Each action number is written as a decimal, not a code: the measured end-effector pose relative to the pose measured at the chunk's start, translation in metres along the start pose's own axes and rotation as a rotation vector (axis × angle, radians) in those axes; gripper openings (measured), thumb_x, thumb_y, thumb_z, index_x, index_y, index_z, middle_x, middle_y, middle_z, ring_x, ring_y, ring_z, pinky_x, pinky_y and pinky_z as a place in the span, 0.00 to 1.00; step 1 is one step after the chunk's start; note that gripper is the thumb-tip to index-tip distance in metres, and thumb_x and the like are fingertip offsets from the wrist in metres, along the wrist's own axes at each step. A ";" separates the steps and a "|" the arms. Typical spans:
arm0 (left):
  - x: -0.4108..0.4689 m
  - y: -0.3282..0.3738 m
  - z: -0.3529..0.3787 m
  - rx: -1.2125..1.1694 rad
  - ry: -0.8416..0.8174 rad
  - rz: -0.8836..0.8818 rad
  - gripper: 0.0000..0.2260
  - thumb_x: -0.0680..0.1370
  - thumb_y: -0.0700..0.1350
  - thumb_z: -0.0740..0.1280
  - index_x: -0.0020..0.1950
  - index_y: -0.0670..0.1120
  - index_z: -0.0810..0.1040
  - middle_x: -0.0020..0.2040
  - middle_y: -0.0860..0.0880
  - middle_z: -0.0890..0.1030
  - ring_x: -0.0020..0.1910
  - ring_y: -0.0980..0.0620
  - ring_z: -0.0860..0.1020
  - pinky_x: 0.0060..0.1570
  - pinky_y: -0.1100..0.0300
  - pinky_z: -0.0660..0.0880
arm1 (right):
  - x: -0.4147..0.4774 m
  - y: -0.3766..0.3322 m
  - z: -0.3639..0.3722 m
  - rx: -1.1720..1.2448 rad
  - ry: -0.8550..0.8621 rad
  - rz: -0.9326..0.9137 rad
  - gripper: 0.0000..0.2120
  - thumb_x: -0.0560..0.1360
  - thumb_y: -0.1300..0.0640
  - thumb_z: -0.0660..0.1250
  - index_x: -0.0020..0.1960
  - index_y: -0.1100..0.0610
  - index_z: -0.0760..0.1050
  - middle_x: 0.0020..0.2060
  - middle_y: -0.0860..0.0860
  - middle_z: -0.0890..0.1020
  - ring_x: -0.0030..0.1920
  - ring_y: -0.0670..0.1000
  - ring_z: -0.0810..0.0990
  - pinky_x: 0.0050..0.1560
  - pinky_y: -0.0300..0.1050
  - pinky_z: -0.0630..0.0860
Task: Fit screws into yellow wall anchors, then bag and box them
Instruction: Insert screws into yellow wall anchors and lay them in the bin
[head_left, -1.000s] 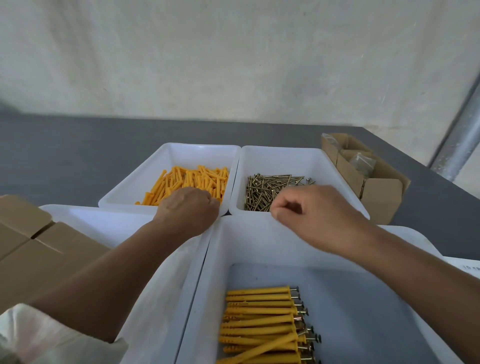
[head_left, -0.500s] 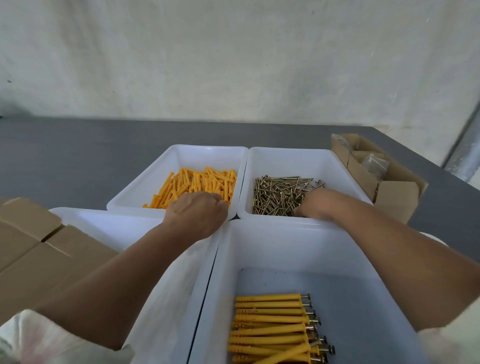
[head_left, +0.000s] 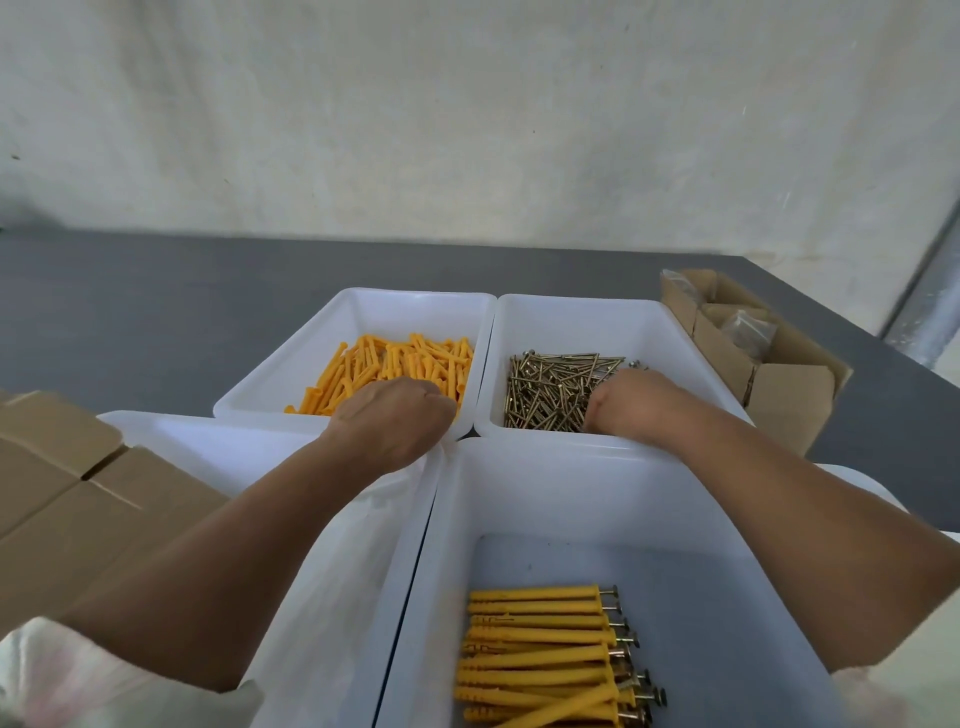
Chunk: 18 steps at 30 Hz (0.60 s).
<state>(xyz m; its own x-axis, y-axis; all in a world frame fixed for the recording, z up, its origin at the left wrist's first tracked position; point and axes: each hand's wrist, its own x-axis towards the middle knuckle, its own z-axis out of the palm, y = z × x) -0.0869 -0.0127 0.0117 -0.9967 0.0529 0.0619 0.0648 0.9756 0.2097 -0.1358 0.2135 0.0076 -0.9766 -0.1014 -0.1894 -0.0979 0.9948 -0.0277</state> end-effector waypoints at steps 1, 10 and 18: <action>-0.001 0.000 -0.001 -0.020 0.005 -0.011 0.12 0.81 0.47 0.54 0.49 0.47 0.76 0.47 0.50 0.75 0.46 0.50 0.70 0.43 0.57 0.62 | -0.002 -0.001 0.000 0.019 0.004 -0.004 0.14 0.79 0.55 0.61 0.60 0.56 0.81 0.60 0.53 0.80 0.62 0.53 0.75 0.69 0.48 0.66; -0.003 0.004 -0.005 -0.276 -0.001 -0.086 0.05 0.76 0.44 0.63 0.47 0.49 0.78 0.43 0.54 0.77 0.41 0.56 0.72 0.35 0.60 0.65 | -0.011 0.010 0.004 0.472 0.291 -0.045 0.18 0.72 0.69 0.63 0.40 0.45 0.79 0.39 0.41 0.78 0.50 0.49 0.78 0.47 0.39 0.71; -0.006 0.002 -0.006 -0.361 -0.002 -0.064 0.03 0.74 0.42 0.65 0.45 0.49 0.77 0.44 0.52 0.78 0.43 0.54 0.73 0.38 0.59 0.68 | -0.012 0.011 0.008 0.375 0.446 -0.066 0.20 0.74 0.70 0.64 0.56 0.49 0.83 0.53 0.52 0.75 0.57 0.54 0.75 0.54 0.41 0.71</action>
<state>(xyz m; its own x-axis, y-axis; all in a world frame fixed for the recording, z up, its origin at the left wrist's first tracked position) -0.0808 -0.0123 0.0172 -0.9993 -0.0048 0.0363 0.0157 0.8388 0.5443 -0.1232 0.2252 0.0015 -0.9649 -0.0684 0.2537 -0.1659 0.9073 -0.3863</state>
